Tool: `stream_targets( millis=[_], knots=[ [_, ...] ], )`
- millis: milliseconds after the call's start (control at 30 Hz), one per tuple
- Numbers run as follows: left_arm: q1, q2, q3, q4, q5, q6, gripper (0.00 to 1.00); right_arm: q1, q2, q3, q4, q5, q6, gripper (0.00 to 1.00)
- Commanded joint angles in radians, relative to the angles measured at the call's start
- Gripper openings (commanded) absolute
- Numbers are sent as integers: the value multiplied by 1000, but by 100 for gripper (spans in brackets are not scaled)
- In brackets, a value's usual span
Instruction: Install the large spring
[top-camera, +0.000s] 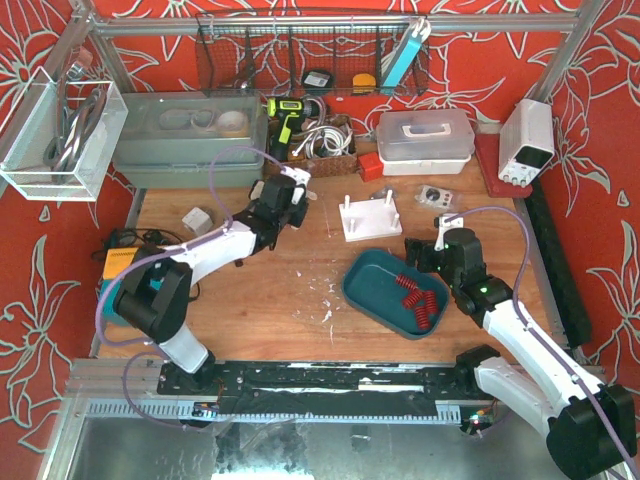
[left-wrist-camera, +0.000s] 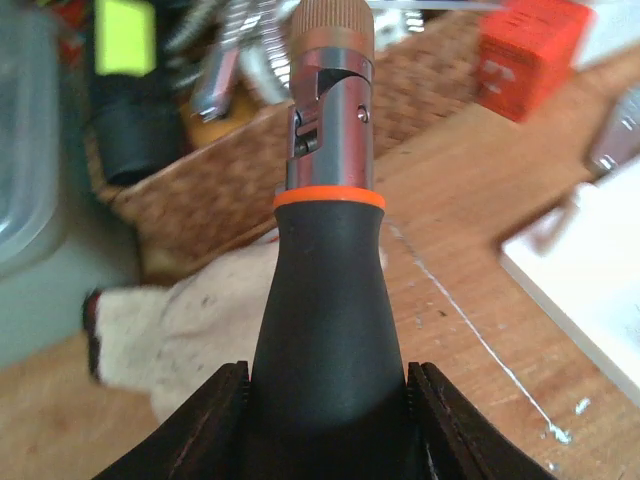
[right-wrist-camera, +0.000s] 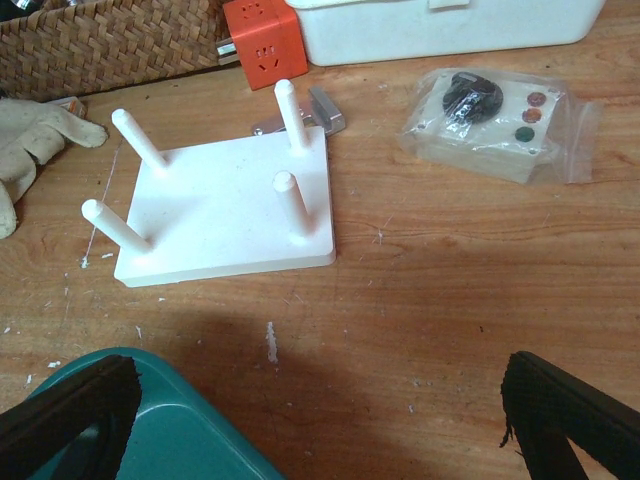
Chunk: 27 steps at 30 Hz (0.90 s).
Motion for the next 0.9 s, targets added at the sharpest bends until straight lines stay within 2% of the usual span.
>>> stream_targets(
  millis=[0,233,600,700,867],
  knots=[
    [56,-66,20,-111,-123,-411,0,9,1,-5,12,10,22,99],
    [152,-49,-51,-163,-100,-549,0,9,-10,-1,-5,15,30,99],
    [244,35,-106,-142,-29,-603,0,9,-20,-2,-9,20,34,99],
    [248,66,-95,-157,-29,-592,5,9,-18,-3,-8,19,36,99],
    [261,96,-91,-172,-23,-592,21,9,-17,-3,-7,22,37,99]
  ],
)
